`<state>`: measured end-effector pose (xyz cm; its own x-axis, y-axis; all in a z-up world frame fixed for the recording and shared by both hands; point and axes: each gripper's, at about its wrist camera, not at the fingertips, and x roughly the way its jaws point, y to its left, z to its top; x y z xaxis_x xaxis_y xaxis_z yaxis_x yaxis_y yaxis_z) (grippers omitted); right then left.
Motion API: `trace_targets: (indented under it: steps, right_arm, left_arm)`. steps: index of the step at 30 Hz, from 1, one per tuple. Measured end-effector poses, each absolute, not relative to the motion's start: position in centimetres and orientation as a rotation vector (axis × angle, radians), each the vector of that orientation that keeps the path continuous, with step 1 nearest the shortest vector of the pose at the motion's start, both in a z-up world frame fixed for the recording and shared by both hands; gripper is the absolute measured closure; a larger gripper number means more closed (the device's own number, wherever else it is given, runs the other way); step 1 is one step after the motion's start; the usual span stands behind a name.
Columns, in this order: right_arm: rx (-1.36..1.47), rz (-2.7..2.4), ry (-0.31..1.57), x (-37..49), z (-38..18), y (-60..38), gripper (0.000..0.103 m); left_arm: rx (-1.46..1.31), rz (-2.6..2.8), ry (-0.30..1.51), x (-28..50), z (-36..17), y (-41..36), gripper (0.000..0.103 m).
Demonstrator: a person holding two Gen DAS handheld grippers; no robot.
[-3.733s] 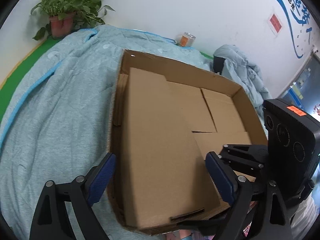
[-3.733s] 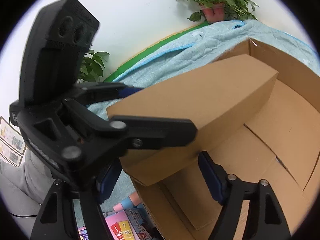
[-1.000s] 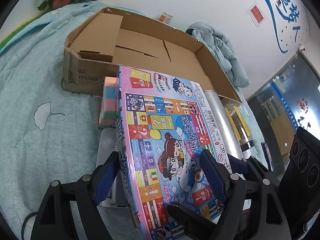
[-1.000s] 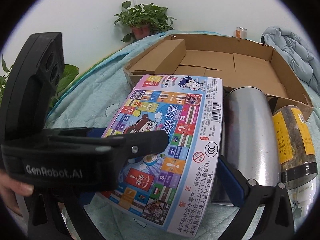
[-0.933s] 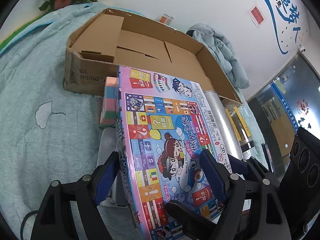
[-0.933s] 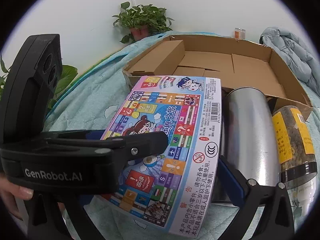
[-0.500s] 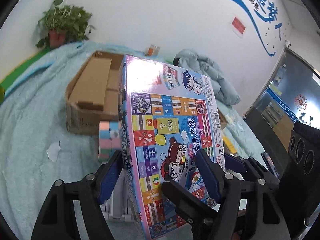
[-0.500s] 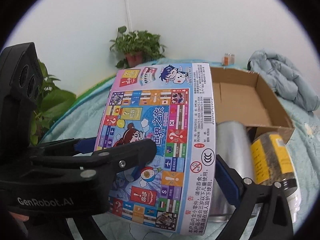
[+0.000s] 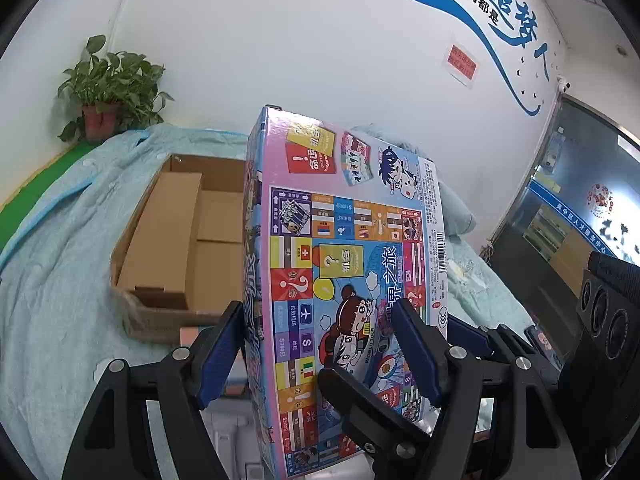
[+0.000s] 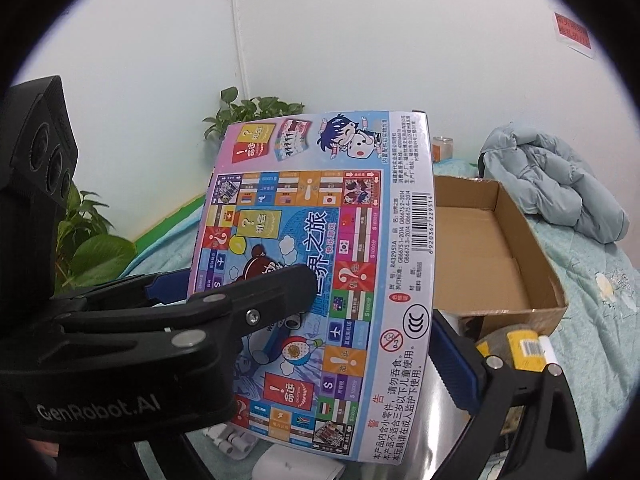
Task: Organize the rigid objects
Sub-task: 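Carry the board-game box into the cardboard box, lay it flat, release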
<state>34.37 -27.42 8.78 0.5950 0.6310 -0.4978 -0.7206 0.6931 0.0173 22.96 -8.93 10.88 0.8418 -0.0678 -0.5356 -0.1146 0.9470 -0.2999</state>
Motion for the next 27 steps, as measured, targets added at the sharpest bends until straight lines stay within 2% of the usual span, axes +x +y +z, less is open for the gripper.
trace_targets:
  steps: [13, 27]
  right_arm:
    - [-0.170, 0.785, 0.475, 37.4, 10.3, -26.0, 0.005]
    - [-0.210, 0.817, 0.597, 42.2, 9.2, -21.2, 0.006]
  left_arm:
    - [-0.293, 0.031, 0.567, 28.1, 13.8, -8.2, 0.032]
    - [-0.351, 0.073, 0.670, 34.9, 11.8, -3.4, 0.032]
